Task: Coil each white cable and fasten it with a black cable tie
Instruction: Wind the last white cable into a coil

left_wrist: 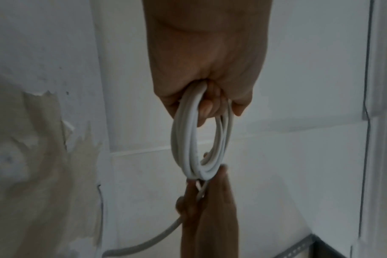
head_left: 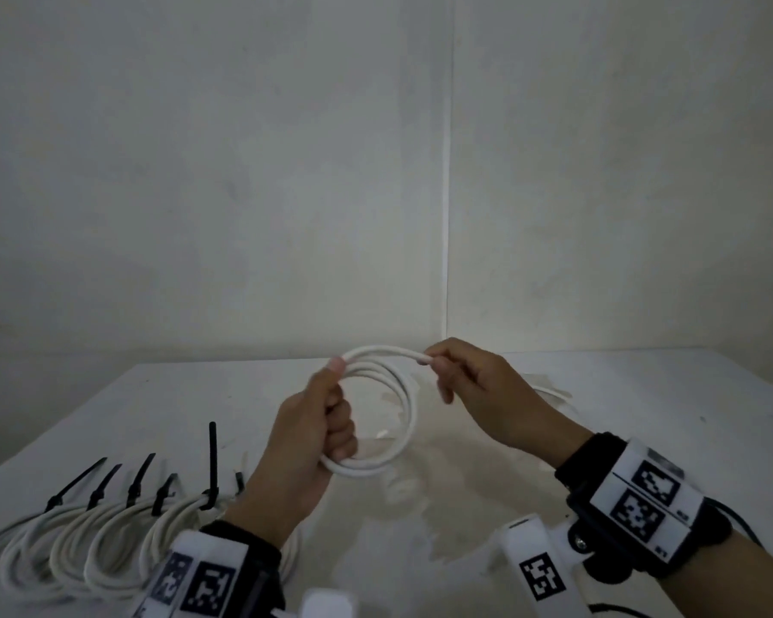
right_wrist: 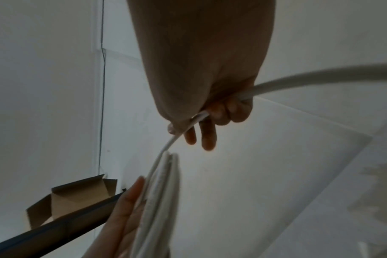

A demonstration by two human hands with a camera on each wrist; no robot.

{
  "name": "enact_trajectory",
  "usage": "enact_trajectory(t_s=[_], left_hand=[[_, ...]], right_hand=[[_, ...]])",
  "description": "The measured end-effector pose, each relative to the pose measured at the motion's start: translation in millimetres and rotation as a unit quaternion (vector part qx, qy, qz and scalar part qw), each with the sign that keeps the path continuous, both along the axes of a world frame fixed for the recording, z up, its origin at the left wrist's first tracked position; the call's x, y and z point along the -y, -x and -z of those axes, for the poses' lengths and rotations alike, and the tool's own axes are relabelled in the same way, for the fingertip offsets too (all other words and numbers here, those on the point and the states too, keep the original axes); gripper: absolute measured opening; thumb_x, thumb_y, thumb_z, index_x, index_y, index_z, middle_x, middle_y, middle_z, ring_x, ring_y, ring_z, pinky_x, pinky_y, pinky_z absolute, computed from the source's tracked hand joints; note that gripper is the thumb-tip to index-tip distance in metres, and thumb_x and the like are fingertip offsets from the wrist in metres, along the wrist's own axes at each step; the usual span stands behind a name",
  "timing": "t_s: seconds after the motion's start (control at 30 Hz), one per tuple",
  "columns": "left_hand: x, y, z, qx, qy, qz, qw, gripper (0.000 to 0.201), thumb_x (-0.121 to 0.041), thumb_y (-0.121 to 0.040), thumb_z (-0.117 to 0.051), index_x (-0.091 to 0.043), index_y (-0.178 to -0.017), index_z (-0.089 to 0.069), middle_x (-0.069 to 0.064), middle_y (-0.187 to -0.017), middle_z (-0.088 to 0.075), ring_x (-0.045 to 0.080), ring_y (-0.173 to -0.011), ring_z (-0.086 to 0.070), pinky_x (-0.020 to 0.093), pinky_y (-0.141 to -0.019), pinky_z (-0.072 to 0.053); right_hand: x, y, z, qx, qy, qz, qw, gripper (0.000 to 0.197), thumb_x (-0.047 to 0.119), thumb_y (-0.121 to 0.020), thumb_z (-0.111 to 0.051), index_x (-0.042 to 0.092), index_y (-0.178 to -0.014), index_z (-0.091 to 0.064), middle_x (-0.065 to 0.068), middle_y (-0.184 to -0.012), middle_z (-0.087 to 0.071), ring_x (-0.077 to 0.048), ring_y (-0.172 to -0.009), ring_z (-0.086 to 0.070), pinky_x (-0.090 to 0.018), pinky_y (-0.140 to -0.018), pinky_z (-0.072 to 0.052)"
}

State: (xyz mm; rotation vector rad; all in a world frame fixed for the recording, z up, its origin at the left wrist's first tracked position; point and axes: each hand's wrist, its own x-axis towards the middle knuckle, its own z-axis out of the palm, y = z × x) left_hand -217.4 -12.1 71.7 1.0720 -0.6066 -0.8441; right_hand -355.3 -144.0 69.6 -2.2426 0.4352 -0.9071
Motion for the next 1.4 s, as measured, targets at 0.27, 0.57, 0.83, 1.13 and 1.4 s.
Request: enact_trajectory(t_s=[0.27, 0.57, 0.83, 1.13, 1.4], left_hand=[[-9, -35, -4, -0.076, 0.085, -0.13, 0.985, 0.045, -0.035, -0.094, -0.044, -0.021, -0.057, -0.024, -0.011, -0.035, -0.019, 0.003, -0.028, -0.017, 0.016, -0.031, -0.018], [-21, -69, -6, -0.105, 0.119, -0.304, 0.939, 0.042, -0.037, -0.091, -0.052, -0.021, -0.06, -0.029, -0.011, -0.036, -0.023, 0.007, -0.034, -0.022, 0.017, -0.034, -0.026], [-8, -64, 1, -0.046, 0.095, -0.403, 0.909, 0.036, -0.039, -0.091, -0.052, -0.018, -0.064, -0.04, -0.005, -0.048, -0.038, 0.003, -0.033, -0.033, 0.022, -0.047, -0.035], [0, -36, 11, 0.116, 0.017, -0.279, 0.953, 0.032, -0.031, -0.099, -0.036, -0.017, -0.07, -0.038, 0.001, -0.063, -0.037, 0.013, -0.054, -0.039, 0.025, -0.056, -0.036], [0, -20, 36, 0.22, -0.003, -0.04, 0.975, 0.05, -0.046, -0.09, -0.045, -0.001, -0.069, -0.049, 0.012, -0.062, -0.044, 0.02, -0.06, -0.045, 0.037, -0.063, -0.039]], right_hand=[[20, -4, 35, -0.021, 0.04, 0.045, 0.998, 0.015, 0.026, -0.097, -0.041, 0.035, -0.084, -0.041, 0.003, -0.06, -0.041, -0.005, -0.05, -0.036, -0.016, -0.05, -0.029], [10, -24, 64, -0.168, 0.364, 0.022, 0.916, 0.04, 0.034, -0.09, -0.032, 0.024, -0.108, -0.066, 0.002, -0.072, -0.062, -0.017, -0.061, -0.06, -0.024, -0.053, -0.042], [-25, -52, 55, -0.1, 0.53, -0.059, 0.84, 0.032, 0.037, -0.087, -0.038, 0.03, -0.072, -0.065, 0.01, -0.053, -0.056, -0.01, -0.046, -0.053, -0.017, -0.047, -0.035], [-47, -58, 31, -0.074, 0.543, -0.099, 0.831, 0.033, 0.034, -0.09, -0.039, 0.028, -0.078, -0.068, 0.01, -0.059, -0.057, -0.01, -0.051, -0.049, -0.02, -0.052, -0.025], [-40, -51, 5, 0.042, 0.452, -0.094, 0.886, 0.015, 0.018, -0.079, -0.05, 0.015, -0.075, -0.064, 0.0, -0.066, -0.061, -0.018, -0.059, -0.05, -0.027, -0.051, -0.037]])
